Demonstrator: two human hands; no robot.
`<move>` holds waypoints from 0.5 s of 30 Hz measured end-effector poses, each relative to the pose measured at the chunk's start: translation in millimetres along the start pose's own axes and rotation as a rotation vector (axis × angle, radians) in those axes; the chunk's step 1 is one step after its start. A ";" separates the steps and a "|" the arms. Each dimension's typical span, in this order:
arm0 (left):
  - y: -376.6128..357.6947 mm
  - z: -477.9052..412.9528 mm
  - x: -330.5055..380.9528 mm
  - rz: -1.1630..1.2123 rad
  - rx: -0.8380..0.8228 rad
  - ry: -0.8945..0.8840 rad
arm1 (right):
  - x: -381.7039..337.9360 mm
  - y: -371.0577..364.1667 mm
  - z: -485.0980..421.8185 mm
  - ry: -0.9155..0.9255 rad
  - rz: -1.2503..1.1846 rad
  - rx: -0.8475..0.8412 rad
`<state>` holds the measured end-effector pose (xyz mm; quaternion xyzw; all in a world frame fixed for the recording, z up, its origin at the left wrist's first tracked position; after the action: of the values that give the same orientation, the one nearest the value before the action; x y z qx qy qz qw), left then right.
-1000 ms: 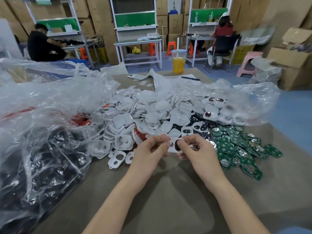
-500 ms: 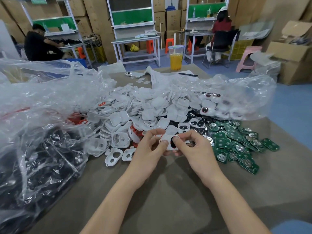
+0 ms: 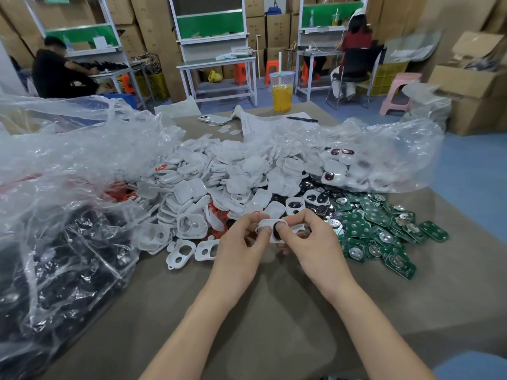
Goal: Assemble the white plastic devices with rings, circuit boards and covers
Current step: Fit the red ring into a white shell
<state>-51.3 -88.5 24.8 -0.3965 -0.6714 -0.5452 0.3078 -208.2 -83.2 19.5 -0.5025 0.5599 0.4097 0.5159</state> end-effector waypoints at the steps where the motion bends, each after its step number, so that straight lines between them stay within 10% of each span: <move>1: 1.8 -0.5 -1.4 -0.089 0.023 -0.013 | 0.3 0.6 -0.3 0.009 0.058 0.019; 15: -0.7 6.5 -0.8 -0.642 0.075 -0.193 | 6.1 -14.5 -5.9 0.161 0.514 -0.013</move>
<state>-51.4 -82.4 22.4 -0.2031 -0.8077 -0.5491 0.0696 -194.7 -92.1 15.1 -0.3780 0.7058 0.4896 0.3454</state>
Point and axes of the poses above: each hand's wrist, its own z-axis away from the middle knuckle, its own y-axis out of the back of the hand, x = y × z, the point moved 6 cm from there along -z, towards the middle knuckle, and after that the axes turned 10 degrees about -z, right-handed, at the moved point
